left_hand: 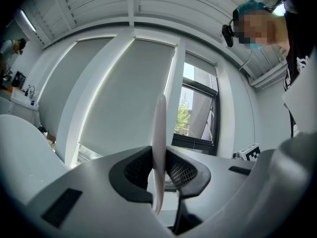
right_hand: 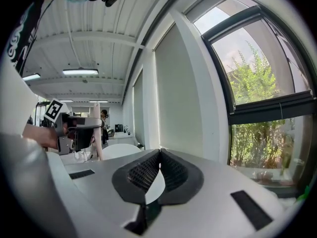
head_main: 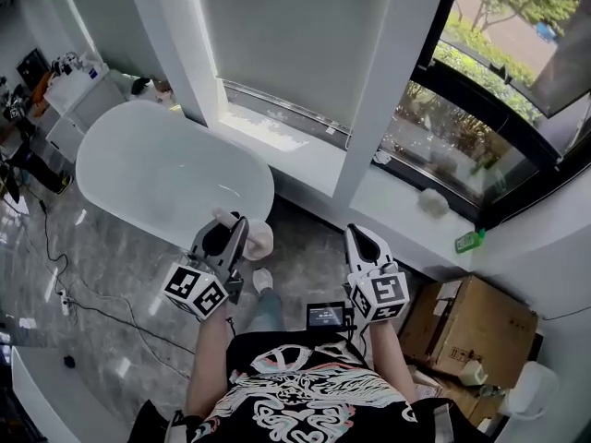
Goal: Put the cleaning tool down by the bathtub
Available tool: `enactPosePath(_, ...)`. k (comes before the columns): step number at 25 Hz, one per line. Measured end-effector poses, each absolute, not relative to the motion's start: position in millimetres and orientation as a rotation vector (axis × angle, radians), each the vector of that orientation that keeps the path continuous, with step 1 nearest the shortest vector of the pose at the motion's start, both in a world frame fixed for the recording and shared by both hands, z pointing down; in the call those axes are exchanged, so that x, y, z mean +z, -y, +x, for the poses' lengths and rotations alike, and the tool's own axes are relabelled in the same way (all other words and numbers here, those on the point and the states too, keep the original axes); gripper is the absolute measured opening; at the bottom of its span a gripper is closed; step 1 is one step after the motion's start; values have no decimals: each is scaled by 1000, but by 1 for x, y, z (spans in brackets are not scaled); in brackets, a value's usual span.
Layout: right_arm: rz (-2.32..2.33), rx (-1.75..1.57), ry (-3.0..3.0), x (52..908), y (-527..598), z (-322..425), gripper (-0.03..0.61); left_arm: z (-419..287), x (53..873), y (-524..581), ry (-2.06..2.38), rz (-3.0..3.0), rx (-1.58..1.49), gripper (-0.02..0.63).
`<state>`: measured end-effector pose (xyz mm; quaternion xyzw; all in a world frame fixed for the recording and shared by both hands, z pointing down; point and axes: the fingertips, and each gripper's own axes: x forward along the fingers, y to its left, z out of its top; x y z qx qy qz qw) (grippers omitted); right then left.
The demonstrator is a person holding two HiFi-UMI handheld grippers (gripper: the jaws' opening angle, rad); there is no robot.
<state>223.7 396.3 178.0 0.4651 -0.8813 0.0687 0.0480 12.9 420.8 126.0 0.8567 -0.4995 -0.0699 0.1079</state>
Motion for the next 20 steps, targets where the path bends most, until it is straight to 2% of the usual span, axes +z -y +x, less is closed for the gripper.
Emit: enactPosePath(20, 1495, 199, 2569, 186, -188, 122, 28, -92, 142, -188, 1358, 2519, -182, 83)
